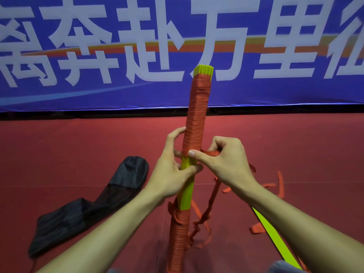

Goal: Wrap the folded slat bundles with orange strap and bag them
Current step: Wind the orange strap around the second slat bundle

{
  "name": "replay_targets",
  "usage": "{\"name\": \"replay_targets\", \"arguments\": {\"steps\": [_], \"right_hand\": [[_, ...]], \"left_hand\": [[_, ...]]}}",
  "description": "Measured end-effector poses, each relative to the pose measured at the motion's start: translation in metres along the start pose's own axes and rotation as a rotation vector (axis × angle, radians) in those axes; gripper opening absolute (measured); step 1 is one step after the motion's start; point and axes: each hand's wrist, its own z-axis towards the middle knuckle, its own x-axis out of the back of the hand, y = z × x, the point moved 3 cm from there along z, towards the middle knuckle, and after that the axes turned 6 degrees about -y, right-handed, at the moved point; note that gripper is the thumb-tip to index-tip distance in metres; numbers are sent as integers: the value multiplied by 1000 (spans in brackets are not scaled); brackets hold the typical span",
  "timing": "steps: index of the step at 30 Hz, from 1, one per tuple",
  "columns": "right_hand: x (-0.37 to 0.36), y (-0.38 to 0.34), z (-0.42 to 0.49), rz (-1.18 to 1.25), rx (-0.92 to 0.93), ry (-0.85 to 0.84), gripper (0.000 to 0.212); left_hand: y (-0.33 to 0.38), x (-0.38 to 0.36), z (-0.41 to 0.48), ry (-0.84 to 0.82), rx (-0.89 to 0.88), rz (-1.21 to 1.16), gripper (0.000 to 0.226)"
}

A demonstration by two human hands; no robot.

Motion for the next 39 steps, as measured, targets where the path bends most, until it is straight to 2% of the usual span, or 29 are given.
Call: {"name": "replay_targets", "arguments": {"steps": [8,16,20,25,29,31,34,37,39], "right_hand": [[-5,-4,-2,-22,-13,7,44],[-6,-2,-2,-2,-81,11,47],[-6,-3,1,-3,-100,7,40],[-5,-4,1,-33,-89,-8,37],[-5,-6,1,-68,-69,-53,24],[-6,-6,1,-68,-59,-65,20],[-5,-2,3,-81,-63,-67,17],[0,6,4,-65,-93,-60,13],[3,7,5,-51,-93,-66,10]], "left_hand": [[-3,2,-1,-24,75,-19,94],[2,5,-5,33,127,13,100],[5,4,-6,16,146,-100,101],[3,4,-3,6,207,-216,95],[1,8,-2,22,148,-140,69],[0,9,-3,17,127,-139,64],[-2,10,-2,-47,136,-194,73],[-4,12,-3,-205,190,-272,92],[-5,15,-4,-288,198,-305,96]]}}
